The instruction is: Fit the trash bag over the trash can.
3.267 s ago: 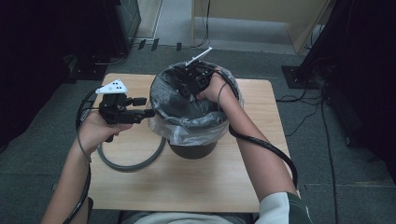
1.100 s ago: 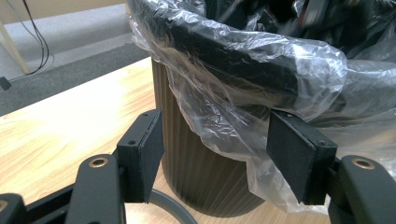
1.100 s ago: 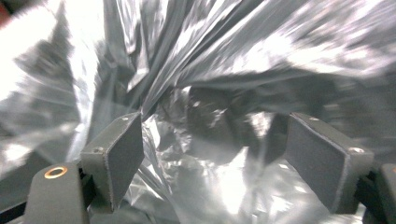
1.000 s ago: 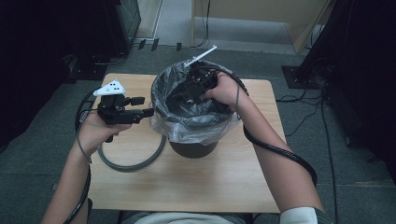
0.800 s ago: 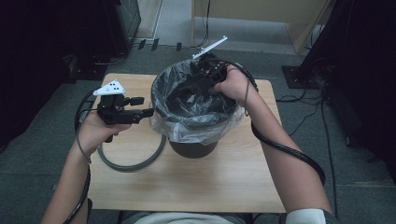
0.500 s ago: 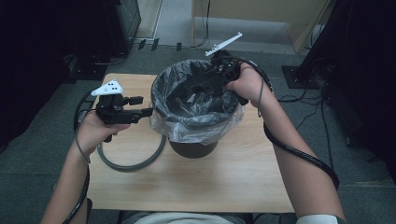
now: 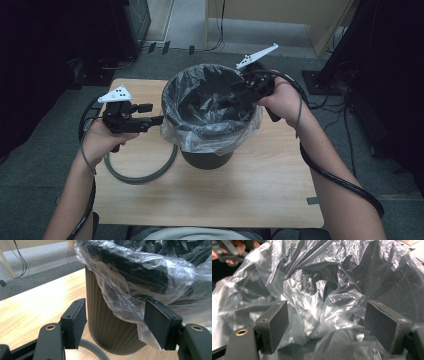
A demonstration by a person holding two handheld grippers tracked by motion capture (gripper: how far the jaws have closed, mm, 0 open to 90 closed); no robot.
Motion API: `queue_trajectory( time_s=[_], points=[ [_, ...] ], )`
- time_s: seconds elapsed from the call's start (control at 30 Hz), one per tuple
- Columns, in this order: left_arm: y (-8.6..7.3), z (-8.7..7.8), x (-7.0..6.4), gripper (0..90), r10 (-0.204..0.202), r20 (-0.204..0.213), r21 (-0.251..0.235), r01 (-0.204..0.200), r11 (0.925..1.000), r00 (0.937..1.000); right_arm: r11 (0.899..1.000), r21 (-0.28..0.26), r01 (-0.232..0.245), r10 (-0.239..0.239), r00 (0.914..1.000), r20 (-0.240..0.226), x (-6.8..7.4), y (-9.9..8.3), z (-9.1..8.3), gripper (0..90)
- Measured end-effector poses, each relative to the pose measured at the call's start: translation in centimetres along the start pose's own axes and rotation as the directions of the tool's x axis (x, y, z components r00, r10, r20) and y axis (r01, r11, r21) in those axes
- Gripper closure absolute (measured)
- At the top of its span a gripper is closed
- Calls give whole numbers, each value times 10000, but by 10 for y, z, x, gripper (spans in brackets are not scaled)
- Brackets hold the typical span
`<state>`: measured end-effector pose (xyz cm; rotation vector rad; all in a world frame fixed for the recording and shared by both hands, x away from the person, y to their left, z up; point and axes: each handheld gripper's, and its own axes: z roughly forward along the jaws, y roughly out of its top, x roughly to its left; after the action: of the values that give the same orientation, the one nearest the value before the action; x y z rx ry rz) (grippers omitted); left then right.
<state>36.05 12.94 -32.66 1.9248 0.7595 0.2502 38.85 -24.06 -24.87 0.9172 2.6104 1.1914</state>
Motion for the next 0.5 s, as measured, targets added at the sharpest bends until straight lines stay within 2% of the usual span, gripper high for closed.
queue_trajectory(
  time_s=[0.5],
  points=[
    [-5, 4, 6, 329, -19, -4, -9, 19, 10000, 10000, 9997, -229, -26, 29, 9999, 152, -4, -35, -28, 197]
  ],
)
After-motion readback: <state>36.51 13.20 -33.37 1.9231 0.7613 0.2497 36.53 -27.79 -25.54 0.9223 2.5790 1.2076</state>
